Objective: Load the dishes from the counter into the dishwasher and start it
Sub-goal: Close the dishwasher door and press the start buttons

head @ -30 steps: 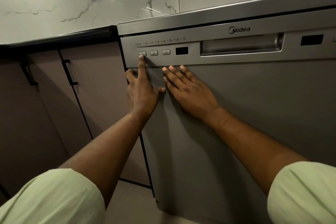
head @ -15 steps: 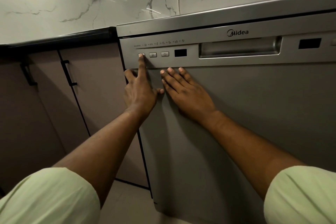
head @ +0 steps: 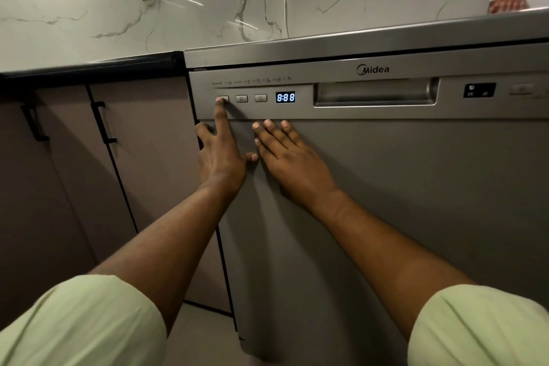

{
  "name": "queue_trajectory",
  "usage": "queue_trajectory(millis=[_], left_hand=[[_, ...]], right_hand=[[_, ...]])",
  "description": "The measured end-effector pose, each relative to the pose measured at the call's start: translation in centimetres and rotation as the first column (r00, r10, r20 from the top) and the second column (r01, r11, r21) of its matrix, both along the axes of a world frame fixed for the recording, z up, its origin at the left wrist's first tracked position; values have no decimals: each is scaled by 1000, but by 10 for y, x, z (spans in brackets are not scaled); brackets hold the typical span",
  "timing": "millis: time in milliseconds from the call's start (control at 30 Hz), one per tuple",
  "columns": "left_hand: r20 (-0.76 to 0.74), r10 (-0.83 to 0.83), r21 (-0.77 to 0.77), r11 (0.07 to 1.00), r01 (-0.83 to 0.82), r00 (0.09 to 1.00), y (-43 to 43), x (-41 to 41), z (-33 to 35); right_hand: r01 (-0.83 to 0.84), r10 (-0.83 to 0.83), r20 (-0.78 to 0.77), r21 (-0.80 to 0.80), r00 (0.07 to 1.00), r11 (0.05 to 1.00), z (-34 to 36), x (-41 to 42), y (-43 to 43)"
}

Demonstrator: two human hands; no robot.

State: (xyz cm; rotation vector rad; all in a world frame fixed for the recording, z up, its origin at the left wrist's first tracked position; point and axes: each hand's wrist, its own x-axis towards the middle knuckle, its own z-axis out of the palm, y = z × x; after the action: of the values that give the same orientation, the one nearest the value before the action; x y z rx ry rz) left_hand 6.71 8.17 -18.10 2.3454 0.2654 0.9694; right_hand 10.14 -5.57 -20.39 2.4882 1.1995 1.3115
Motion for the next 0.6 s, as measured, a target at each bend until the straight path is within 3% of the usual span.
queue_trajectory(millis=[600], left_hand=[[-30, 31, 0, 1000, -31, 999, 0, -1, -2]], right_hand=[[-21, 21, -77, 0, 997, 1000, 2, -5, 2]])
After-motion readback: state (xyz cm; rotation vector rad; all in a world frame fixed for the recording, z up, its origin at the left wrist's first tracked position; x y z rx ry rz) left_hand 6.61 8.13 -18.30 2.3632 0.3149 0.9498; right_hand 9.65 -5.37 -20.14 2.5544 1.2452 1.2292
